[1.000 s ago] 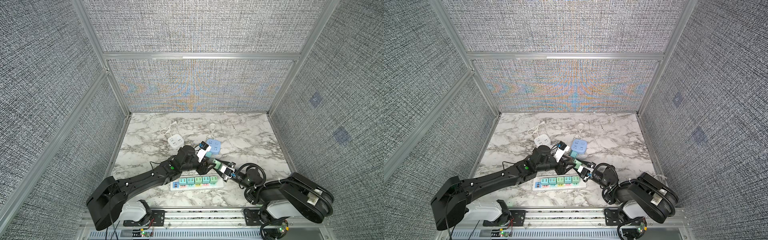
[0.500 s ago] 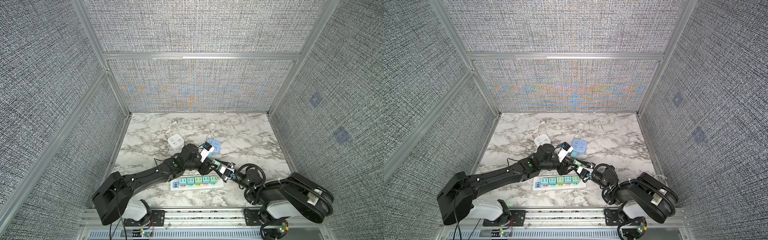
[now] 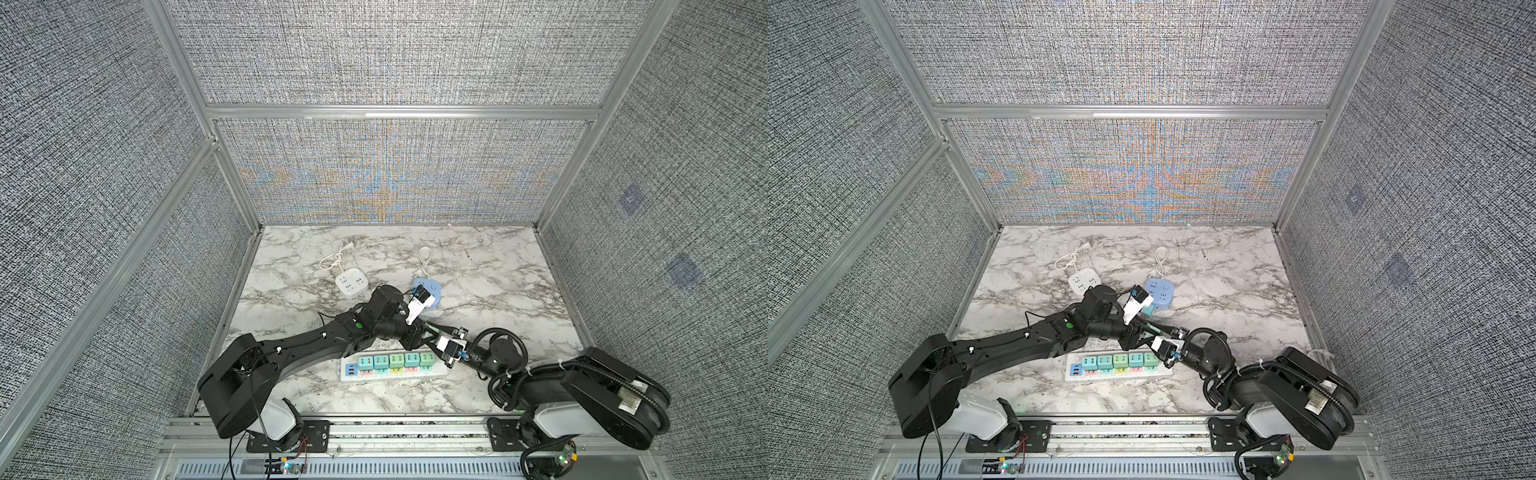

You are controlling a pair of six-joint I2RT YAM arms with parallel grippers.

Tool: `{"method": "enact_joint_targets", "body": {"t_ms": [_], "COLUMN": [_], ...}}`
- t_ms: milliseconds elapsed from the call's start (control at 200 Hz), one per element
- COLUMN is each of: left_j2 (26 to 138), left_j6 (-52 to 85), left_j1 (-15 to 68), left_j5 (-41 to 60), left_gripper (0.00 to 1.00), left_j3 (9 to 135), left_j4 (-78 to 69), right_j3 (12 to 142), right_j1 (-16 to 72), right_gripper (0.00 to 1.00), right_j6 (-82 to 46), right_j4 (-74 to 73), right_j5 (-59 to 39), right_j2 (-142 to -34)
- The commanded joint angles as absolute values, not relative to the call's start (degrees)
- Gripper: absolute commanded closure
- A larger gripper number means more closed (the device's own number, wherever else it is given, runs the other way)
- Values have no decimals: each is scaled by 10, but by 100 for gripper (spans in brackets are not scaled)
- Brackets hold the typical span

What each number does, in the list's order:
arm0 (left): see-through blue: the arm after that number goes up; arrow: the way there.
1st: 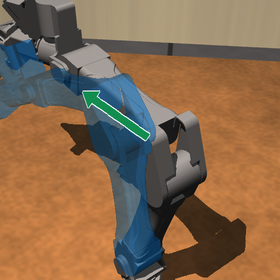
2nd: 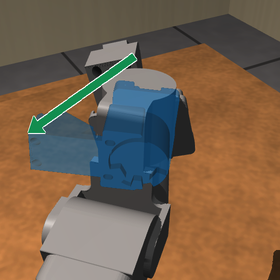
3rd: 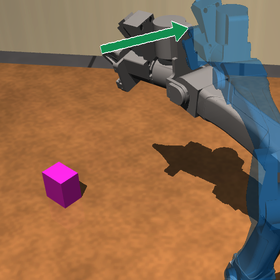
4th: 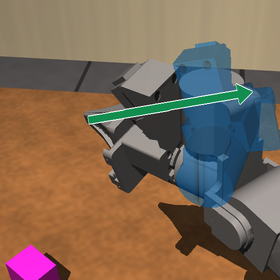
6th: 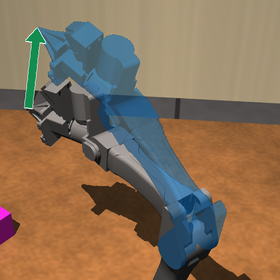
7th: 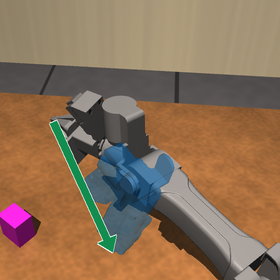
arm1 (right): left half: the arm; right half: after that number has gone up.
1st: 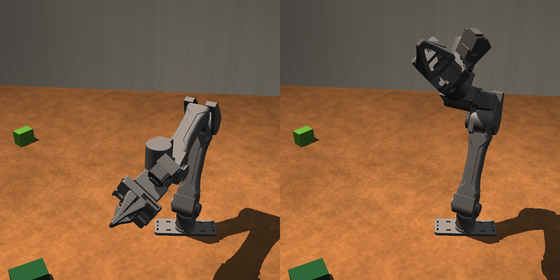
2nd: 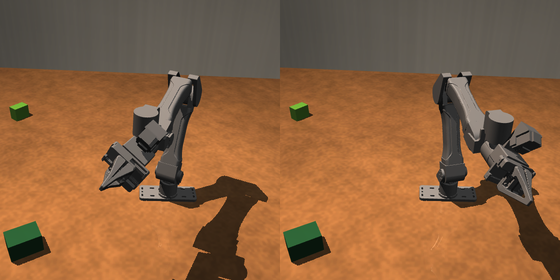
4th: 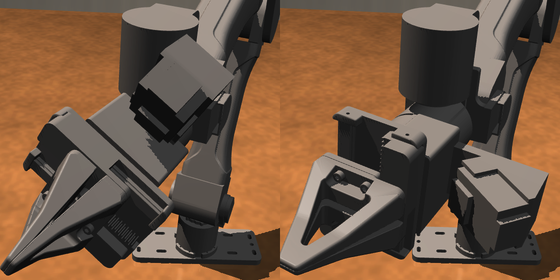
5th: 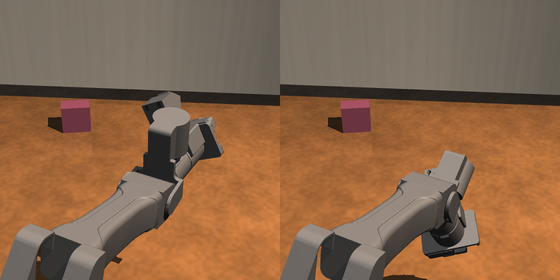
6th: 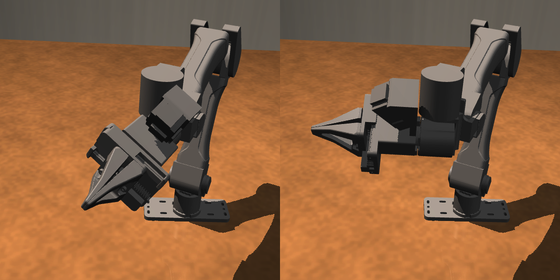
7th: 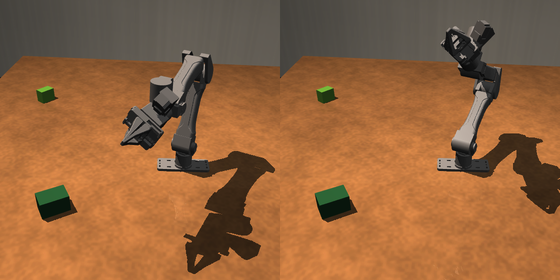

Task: Insert the plug
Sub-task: 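Close the left gripper on the mint-green charger held by the right gripper, then open the right gripper and draw it back while the left gripper holds the charger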

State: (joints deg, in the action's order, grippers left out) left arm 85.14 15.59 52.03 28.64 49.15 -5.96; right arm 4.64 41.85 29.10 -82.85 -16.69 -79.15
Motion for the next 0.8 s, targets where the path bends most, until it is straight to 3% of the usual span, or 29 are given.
{"method": "enact_joint_targets", "body": {"t_ms": [0, 220, 275, 330, 385, 475, 510, 710, 795], "left_j2": [862, 894, 897, 896, 891, 876, 870, 825, 801], "left_j6": [140, 105, 102, 102, 101, 100, 97, 71, 20], "left_j1": [520, 520, 518, 515, 508, 488, 477, 393, 384], "left_j5": [322, 355, 355, 354, 354, 349, 345, 291, 208], "left_gripper": [67, 95, 100, 100, 100, 100, 100, 100, 100], "left_j3": [497, 533, 536, 538, 537, 536, 535, 537, 550], "left_j4": [-44, -5, -8, -13, -19, -23, -22, 2, 25], "right_j3": [48, 44, 43, 39, 36, 28, 28, 25, 30], "right_j1": [419, 420, 420, 421, 421, 421, 421, 421, 421], "right_gripper": [98, 97, 91, 73, 46, 18, 1, 0, 1], "right_j6": [294, 297, 296, 292, 285, 276, 273, 263, 249], "right_j4": [-856, -860, -861, -867, -876, -887, -884, -835, -793], "right_j5": [-162, -158, -156, -151, -144, -133, -128, -104, -64], "right_j2": [-789, -783, -782, -779, -777, -773, -770, -723, -691]}}
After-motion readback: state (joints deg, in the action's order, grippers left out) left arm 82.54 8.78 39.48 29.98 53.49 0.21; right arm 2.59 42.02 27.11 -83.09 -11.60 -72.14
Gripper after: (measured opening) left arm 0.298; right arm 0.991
